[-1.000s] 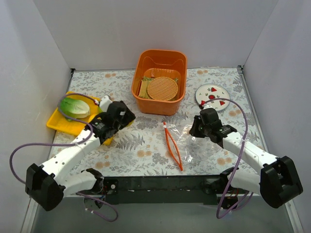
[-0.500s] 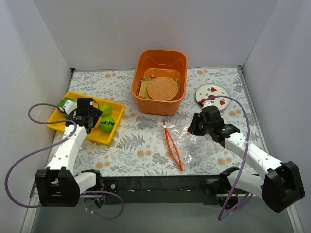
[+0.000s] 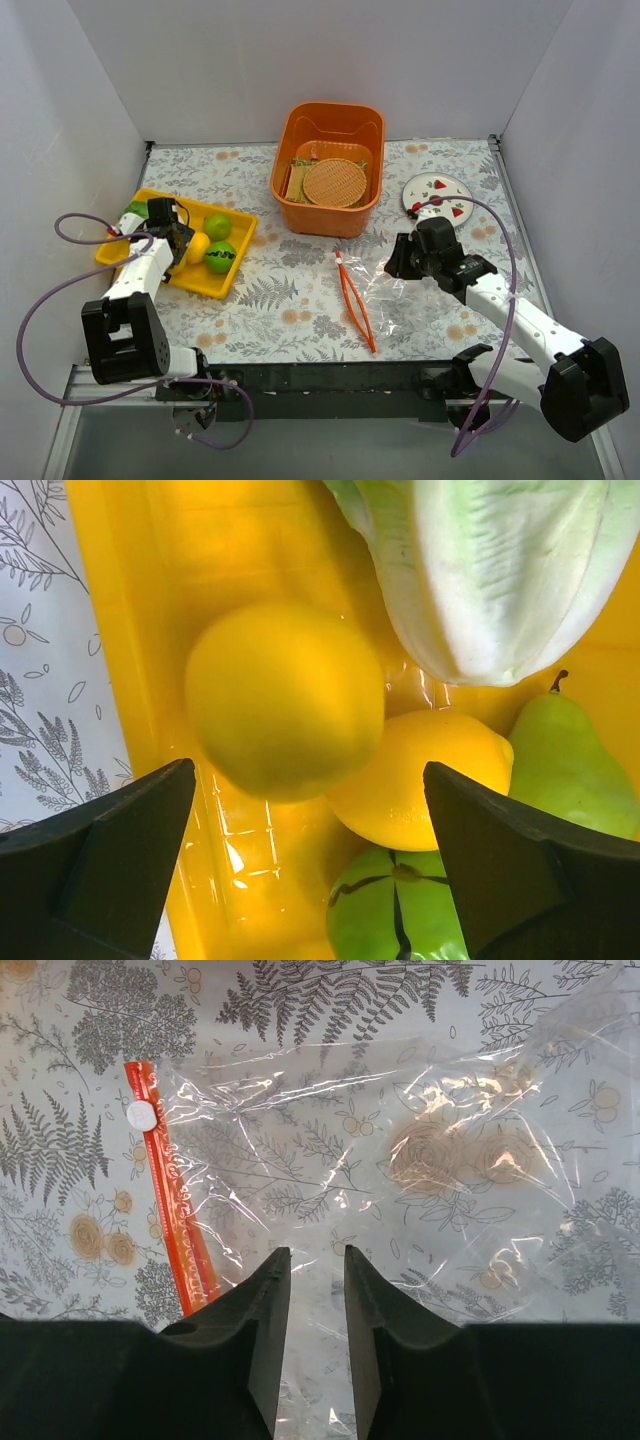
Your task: Open the zip-top bag and remove the fake food
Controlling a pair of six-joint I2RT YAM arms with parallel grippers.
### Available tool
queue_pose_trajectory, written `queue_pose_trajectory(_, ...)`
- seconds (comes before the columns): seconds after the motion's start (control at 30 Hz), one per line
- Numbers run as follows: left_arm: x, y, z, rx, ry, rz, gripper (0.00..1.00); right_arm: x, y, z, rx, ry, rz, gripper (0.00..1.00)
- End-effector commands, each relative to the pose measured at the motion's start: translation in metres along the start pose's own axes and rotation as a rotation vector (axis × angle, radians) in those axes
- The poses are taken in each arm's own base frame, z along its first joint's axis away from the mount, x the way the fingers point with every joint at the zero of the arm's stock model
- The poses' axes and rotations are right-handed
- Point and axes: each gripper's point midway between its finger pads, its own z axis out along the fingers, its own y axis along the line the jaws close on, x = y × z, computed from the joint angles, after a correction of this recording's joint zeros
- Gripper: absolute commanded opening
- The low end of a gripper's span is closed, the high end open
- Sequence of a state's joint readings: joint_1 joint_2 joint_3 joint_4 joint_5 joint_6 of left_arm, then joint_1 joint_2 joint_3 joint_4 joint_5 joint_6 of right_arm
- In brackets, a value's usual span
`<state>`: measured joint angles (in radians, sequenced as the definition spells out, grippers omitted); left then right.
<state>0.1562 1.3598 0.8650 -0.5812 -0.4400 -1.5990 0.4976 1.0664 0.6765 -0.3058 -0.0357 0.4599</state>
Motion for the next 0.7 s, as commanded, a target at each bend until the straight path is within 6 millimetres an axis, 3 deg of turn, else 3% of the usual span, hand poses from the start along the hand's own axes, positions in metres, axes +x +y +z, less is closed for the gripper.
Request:
queue_pose_trajectory(0.0, -0.04, -0.01, -0.016, 0.015, -0.121, -0.014, 0.98, -0.022, 0.013, -0.014, -0.044, -0.061, -0.029, 0.39)
queue_pose_trajectory(0.17, -0.064, -0.015, -0.04, 0.052, -0.179, 0.01, 0.98, -0.028, 0.015, -0.02, -0.047, -0.093, -0.038, 0.55)
queue_pose_trajectory(0.27, -0.064, -0.032, -0.061, 0.178, -0.159, 0.045, 0.98, -0.035, 0.016, -0.023, -0.043, -0.109, -0.043, 0.58)
queue_pose_trajectory(0.37, -0.042, -0.052, -0.082, 0.304, -0.113, 0.112, 0.98, -0.042, 0.017, -0.028, -0.035, -0.135, -0.046, 0.61)
queue_pose_trajectory(0.4, -0.034, -0.058, -0.089, 0.334, -0.105, 0.137, 0.98, -0.044, 0.018, -0.029, -0.036, -0.143, -0.046, 0.63)
queue_pose_trajectory(0.43, -0.009, -0.072, -0.105, 0.386, -0.09, 0.212, 0.98, -0.046, 0.019, -0.03, -0.039, -0.151, -0.045, 0.64)
queue_pose_trajectory(0.5, 0.018, -0.085, -0.121, 0.43, -0.059, 0.254, 0.98, -0.047, 0.019, -0.031, -0.041, -0.162, -0.04, 0.68)
queue_pose_trajectory(0.53, 0.045, -0.094, -0.138, 0.483, -0.031, 0.31, 0.98, -0.047, 0.019, -0.031, -0.042, -0.162, -0.035, 0.69)
queue_pose_trajectory(0.67, 0.124, -0.11, -0.178, 0.593, 0.065, 0.392, 0.98, -0.049, 0.014, -0.032, -0.01, -0.173, -0.028, 0.7)
